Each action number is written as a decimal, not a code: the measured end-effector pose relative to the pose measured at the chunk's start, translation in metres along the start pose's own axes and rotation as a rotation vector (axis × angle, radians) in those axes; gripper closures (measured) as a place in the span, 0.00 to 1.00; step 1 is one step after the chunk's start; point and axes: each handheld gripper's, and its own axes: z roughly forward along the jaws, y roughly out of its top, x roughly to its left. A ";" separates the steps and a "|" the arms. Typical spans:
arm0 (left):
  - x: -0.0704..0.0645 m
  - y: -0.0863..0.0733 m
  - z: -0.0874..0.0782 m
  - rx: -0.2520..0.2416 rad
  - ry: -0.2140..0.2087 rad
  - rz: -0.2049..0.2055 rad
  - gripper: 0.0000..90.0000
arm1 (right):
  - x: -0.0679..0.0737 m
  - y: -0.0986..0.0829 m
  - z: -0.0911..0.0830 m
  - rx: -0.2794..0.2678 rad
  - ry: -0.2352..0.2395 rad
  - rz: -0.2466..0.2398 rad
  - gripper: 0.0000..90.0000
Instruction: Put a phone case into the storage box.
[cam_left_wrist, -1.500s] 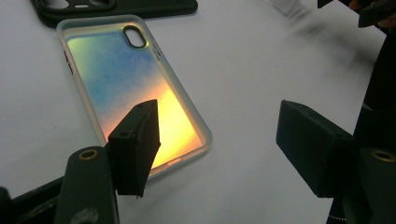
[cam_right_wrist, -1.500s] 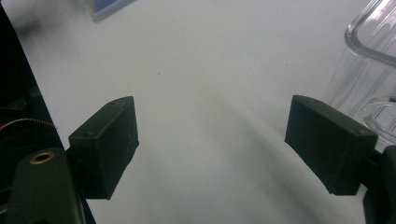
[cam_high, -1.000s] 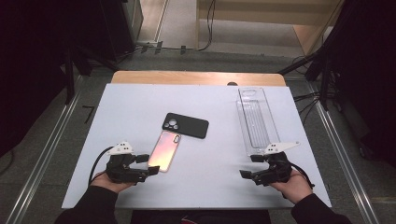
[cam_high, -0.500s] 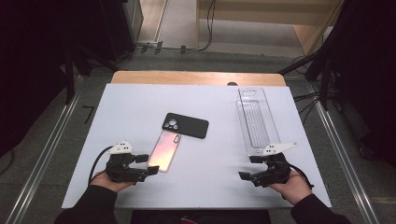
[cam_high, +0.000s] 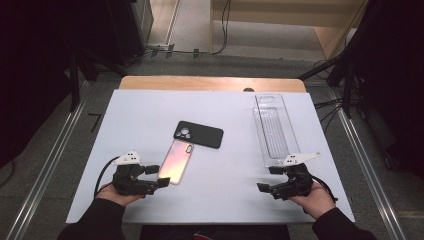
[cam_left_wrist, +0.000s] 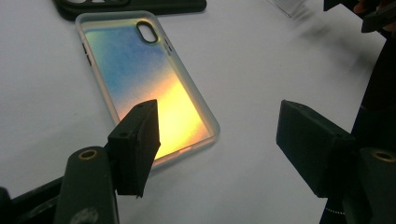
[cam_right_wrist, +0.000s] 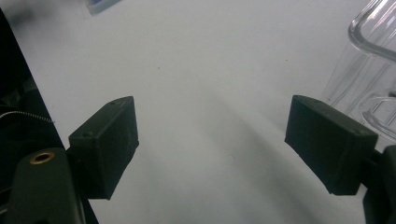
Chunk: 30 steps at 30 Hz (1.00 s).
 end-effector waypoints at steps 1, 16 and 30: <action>0.000 0.000 0.000 -0.002 0.003 -0.003 0.34 | 0.000 0.000 -0.001 -0.002 -0.002 -0.002 0.17; 0.000 0.019 0.005 -0.003 0.076 -0.051 0.29 | -0.002 -0.001 0.000 0.008 -0.012 0.007 0.17; 0.000 0.042 0.031 -0.001 0.115 -0.041 0.16 | -0.003 -0.002 0.000 0.011 -0.022 0.005 0.17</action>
